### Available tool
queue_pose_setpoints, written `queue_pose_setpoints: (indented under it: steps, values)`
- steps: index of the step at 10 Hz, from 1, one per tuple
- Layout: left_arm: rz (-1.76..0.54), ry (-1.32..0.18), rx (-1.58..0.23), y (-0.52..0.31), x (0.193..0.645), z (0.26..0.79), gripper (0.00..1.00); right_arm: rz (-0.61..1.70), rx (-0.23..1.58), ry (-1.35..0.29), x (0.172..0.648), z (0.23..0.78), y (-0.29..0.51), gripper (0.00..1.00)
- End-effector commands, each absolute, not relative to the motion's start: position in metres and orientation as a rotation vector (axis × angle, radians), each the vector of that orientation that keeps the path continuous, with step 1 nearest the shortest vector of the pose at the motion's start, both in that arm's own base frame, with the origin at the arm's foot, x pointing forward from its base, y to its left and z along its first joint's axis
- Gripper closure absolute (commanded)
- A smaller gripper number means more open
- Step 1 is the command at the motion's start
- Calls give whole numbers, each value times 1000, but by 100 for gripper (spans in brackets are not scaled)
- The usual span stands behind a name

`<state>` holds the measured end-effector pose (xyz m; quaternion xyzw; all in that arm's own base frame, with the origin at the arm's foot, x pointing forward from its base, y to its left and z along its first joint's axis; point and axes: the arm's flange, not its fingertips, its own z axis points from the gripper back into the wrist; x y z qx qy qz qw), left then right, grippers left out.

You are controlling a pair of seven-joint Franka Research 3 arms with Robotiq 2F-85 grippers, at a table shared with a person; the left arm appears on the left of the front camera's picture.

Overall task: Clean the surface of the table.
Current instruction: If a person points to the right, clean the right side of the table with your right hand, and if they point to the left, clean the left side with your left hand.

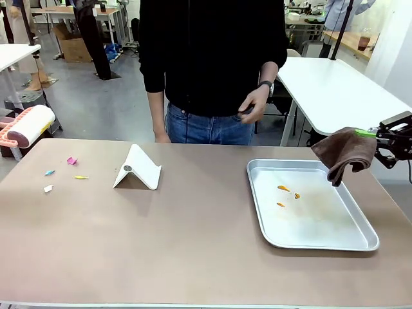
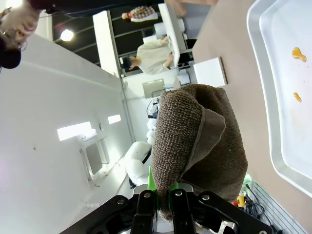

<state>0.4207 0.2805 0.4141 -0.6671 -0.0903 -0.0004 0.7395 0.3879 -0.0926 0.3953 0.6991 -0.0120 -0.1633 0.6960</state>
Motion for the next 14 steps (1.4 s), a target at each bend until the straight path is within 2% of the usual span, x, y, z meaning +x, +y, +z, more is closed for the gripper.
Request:
queue_pose_setpoints:
  steps: [1, 9, 10, 14]
  values:
    - [-25, -200, -1473, 281, 419, 417, 100, -351, 1571, -24, 389, 399, -93, 100]
    - [-25, -200, -1473, 281, 419, 417, 100, -351, 1571, -24, 389, 399, -93, 100]
    - [-25, -200, -1473, 281, 419, 417, 100, -364, 1560, -27, 388, 395, -93, 92]
    - [-25, -200, -1473, 281, 419, 417, 100, -264, 1210, -92, 393, 398, -93, 92]
